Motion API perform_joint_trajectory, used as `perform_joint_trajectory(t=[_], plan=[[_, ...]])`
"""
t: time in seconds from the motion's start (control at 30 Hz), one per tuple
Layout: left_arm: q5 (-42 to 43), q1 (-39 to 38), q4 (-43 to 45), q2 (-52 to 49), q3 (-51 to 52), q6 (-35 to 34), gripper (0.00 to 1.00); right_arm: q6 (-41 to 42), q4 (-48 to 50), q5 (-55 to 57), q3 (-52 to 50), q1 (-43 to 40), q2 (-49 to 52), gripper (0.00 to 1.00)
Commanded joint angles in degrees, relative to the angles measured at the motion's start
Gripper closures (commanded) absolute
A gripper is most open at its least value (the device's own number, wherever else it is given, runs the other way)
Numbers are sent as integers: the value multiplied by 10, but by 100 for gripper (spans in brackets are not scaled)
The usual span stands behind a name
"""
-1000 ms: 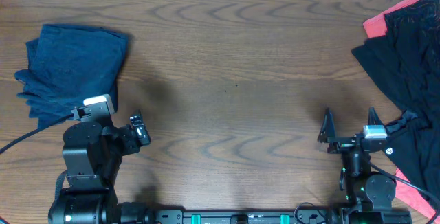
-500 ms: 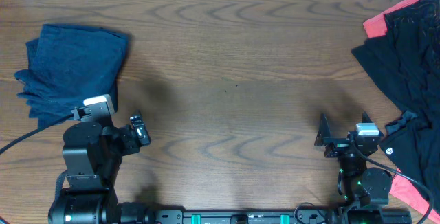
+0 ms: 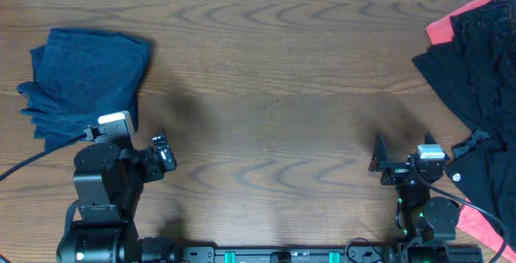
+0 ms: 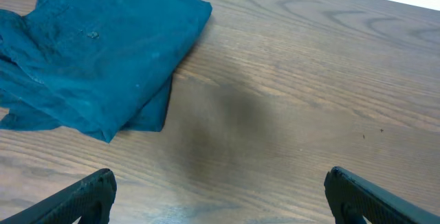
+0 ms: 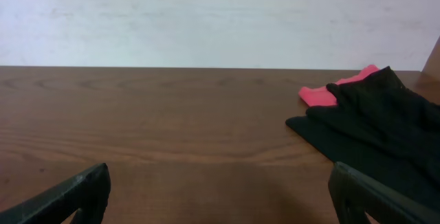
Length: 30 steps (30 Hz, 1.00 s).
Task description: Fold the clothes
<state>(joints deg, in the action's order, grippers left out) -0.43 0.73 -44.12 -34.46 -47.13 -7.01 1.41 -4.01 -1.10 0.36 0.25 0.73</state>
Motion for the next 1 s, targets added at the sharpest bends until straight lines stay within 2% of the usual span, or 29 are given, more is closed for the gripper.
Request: perform_joint_trajectory(t=[0.0,0.4,0.63,0.8,0.97], plan=[[-7,2,1,0,2,10,2,-4,-2,-4,-1,5,-3,1],[-7,2,1,0,1,10,2,-4,-2,-4,-1,5,-3,1],[-7,0,-6,45,22,10,2,-4,-2,-4,-1,5,-3,1],[-7,0,2,134,112,16,2,-4,-2,-4,-1,5,-3,1],[-7,0,91,236,233,16,2,-4,-2,-4,-1,5,-3,1]])
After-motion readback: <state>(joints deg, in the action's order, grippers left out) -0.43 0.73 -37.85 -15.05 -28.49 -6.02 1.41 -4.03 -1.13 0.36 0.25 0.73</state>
